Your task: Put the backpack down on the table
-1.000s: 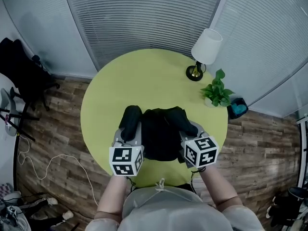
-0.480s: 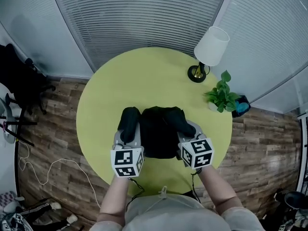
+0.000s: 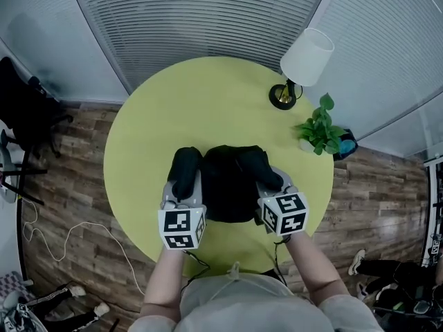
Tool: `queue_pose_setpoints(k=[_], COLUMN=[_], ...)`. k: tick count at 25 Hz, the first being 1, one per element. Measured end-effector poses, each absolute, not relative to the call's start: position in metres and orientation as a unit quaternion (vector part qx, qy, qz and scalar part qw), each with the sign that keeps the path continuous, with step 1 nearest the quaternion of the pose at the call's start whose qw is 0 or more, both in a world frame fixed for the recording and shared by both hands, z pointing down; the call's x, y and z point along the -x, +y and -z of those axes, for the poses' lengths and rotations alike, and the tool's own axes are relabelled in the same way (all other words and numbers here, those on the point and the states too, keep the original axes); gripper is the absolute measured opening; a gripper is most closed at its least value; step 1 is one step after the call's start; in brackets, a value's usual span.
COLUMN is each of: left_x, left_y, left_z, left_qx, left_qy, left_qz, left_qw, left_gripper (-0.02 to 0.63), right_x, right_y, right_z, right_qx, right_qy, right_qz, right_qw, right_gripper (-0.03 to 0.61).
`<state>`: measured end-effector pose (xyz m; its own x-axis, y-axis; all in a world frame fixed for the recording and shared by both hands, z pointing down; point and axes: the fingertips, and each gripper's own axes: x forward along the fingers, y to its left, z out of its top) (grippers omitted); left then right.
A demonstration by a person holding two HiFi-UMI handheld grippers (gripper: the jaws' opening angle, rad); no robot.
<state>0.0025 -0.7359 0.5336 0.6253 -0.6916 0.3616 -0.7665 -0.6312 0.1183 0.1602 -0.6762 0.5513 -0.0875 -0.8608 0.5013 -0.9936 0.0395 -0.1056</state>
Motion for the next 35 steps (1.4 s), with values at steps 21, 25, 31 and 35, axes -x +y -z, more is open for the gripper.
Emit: queue_pose_setpoints(k=[21,25,31,35], left_x=[0.040,0.048,0.050,0.058], left_y=[-0.714,-0.688,-0.646,-0.622], left_z=[-0.554,-0.533,-0.502,-0.485], left_qx=[-0.861,-0.860,-0.867,-0.863], left_qy=[-0.477,-0.480,-0.470,-0.481], left_qz=[-0.145,-0.149,-0.134,-0.119], left_qw=[0.106,0.087,0.099,0.101], left_gripper=[0.408,0.372,0.179,0.082], right_x=[-0.166,-0.161,-0.159,-0.152], right_y=[-0.645,-0.625,-0.578,-0.551], right_z=[-0.549,-0.536,-0.512,-0.501], right_qx=[-0.709,-0.716,-0.739,-0.742], right_qy=[-0.668,-0.660,-0.639,-0.639], right_qz=[-0.129,-0.139,-0.136,-0.134], right_qw=[0.187,0.181,0.167,0.151], right_gripper=[0.413,0.399,0.220,0.080])
